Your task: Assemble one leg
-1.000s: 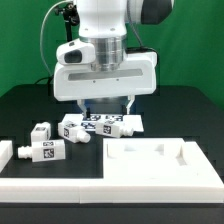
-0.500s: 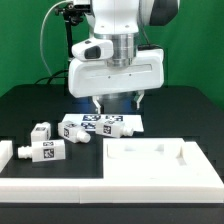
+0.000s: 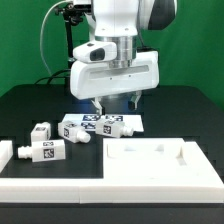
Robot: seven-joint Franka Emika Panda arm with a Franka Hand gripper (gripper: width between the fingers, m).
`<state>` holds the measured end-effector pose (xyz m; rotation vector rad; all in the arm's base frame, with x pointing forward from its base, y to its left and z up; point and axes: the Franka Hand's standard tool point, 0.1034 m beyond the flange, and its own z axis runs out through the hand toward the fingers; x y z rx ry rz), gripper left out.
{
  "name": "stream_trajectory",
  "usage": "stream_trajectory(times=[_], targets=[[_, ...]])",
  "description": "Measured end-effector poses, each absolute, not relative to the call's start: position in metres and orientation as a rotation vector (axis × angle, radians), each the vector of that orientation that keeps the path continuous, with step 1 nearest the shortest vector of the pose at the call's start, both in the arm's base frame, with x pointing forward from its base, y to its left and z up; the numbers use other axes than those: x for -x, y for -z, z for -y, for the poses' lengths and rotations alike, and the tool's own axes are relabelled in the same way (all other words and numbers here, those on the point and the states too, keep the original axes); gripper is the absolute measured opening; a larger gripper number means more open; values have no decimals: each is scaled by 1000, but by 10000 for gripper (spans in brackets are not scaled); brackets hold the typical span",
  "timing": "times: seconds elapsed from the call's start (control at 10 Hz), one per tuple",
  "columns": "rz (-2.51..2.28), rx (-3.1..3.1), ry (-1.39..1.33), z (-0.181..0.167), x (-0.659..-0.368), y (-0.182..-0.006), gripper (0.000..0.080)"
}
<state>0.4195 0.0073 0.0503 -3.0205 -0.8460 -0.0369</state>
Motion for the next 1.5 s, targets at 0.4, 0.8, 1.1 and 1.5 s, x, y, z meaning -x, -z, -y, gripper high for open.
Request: stream_trajectory(times=[0.4,0.8,1.1,1.5], targets=[[1027,2975,-8,-9,-404,-16,648],[1010,2980,-21,-10,-400,-10,621],[1010,2980,-22,-10,-400,-10,284],[1254,2880,-16,-40,-404,-22,284]])
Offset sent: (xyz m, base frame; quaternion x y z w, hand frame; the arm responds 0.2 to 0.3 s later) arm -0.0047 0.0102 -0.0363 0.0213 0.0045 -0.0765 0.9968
